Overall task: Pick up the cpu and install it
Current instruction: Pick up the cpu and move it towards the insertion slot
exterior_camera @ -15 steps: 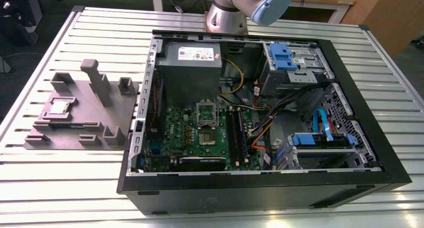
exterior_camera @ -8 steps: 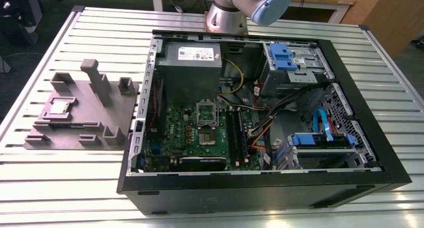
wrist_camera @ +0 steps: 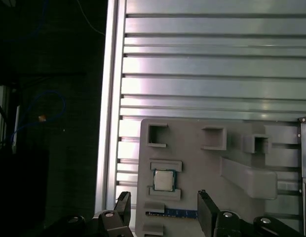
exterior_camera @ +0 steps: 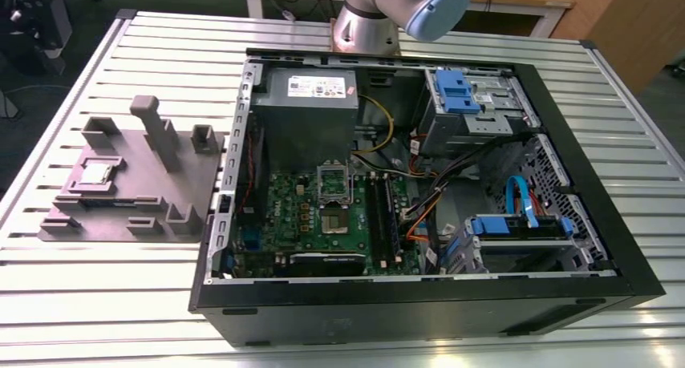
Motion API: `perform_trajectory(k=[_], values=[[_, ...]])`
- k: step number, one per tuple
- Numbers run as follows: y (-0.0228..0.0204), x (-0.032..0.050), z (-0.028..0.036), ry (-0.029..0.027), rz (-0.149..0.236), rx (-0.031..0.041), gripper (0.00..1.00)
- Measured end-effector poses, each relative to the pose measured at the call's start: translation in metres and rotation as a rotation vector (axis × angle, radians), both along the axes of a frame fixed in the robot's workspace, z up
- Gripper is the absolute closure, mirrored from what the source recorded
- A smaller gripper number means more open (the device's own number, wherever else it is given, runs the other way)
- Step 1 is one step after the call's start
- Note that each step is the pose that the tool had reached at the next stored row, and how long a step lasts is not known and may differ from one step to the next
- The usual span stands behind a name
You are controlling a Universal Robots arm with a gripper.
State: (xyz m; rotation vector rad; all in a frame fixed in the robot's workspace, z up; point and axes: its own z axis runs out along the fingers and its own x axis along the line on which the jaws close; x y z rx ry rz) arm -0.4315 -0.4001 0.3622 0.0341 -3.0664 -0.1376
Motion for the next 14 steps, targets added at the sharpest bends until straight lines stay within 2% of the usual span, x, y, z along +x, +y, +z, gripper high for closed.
perform_trajectory(k=[5, 14], values=[[-0.0007, 0.0, -0.0062, 0.0, 0.0, 0.0, 0.35], [-0.0037, -0.0008, -0.0109, 0.0001, 0.017, 0.0004, 0.35]])
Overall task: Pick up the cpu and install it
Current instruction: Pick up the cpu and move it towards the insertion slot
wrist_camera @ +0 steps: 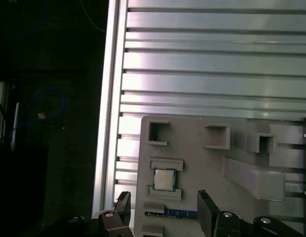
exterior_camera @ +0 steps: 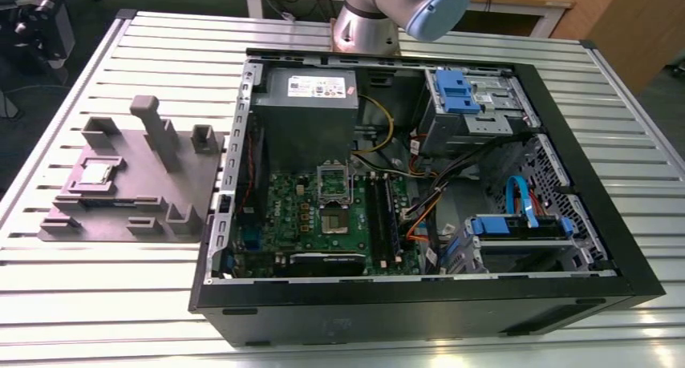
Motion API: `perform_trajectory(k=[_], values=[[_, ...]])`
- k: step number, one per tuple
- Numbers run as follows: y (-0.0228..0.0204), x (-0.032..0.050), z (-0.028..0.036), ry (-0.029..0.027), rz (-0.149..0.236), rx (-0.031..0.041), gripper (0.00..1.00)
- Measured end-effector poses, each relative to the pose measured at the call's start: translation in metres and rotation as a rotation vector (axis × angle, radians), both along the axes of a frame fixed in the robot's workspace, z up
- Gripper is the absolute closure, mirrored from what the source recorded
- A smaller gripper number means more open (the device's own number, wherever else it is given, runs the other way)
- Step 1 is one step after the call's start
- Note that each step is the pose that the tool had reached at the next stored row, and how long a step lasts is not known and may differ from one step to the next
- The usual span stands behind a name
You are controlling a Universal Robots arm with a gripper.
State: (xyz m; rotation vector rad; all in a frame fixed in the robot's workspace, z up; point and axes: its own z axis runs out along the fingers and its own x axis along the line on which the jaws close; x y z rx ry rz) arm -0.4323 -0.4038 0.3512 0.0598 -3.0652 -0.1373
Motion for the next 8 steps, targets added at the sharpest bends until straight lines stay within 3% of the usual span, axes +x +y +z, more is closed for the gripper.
perform_trajectory(k=[8], values=[[-0.0002, -0.0014, -0.0075, 0.0, 0.008, 0.0001, 0.35]])
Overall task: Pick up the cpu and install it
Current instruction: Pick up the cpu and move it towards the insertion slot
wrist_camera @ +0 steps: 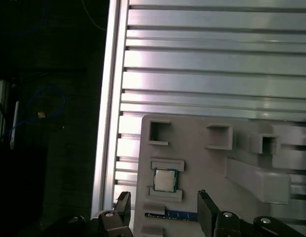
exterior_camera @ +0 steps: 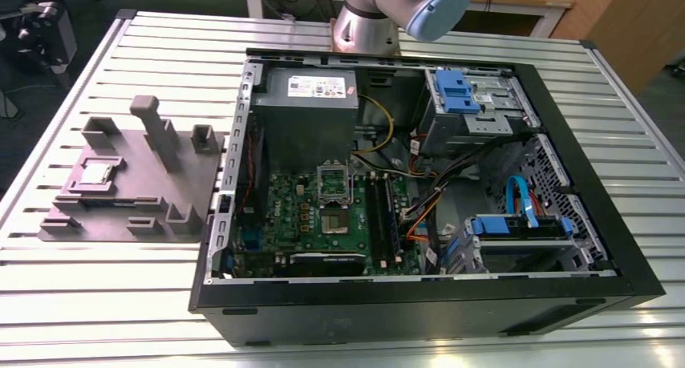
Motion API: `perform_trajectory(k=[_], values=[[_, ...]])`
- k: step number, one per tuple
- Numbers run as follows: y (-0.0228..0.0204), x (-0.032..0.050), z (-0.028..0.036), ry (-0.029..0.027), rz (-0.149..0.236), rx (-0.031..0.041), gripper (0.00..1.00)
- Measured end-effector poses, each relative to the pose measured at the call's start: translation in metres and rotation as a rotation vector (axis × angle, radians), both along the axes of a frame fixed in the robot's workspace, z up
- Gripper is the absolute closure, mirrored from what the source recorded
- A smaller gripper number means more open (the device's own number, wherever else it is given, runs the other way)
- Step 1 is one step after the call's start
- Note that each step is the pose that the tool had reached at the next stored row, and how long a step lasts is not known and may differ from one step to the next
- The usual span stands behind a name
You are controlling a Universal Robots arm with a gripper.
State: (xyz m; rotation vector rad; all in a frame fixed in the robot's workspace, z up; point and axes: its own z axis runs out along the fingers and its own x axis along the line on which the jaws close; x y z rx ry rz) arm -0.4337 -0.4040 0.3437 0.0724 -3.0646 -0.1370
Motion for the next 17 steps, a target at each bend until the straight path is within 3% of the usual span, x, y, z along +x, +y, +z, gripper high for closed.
perform_trajectory(k=[9, 17], values=[[-0.0007, -0.0064, -0.0148, -0.0002, 0.022, 0.0, 0.35], [-0.0007, -0.0069, -0.0287, -0.001, 0.03, 0.0001, 0.35]])
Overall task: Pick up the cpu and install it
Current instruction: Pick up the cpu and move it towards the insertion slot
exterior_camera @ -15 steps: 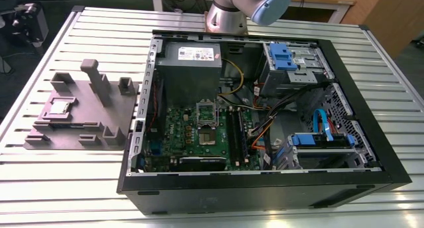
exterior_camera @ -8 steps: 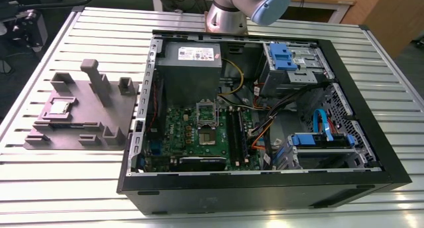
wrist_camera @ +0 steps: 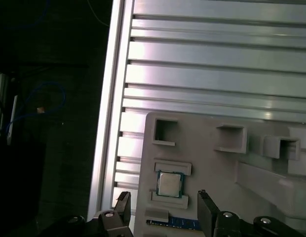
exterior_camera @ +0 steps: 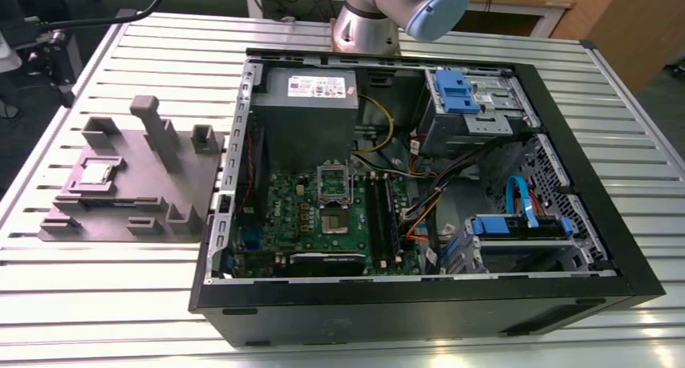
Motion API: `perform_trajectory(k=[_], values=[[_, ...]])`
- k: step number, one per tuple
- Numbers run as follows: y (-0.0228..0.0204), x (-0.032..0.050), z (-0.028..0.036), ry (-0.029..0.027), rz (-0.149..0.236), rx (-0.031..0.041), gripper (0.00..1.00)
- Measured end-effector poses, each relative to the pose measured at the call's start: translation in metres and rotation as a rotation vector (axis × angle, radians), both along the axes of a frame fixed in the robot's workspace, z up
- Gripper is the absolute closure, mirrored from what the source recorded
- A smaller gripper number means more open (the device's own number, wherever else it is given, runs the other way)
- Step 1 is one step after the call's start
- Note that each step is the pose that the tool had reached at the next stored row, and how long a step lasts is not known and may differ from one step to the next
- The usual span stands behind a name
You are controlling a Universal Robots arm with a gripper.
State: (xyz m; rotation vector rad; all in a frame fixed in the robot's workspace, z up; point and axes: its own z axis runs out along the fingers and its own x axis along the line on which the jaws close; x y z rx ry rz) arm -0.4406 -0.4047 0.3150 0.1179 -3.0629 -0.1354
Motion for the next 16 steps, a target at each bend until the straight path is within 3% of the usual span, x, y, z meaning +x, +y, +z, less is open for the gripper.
perform_trajectory(k=[5, 16], values=[[0.0, 0.0, -0.0077, 0.0, -0.004, 0.0, 0.35], [0.0, 0.0, -0.0086, 0.0, -0.004, 0.0, 0.35]])
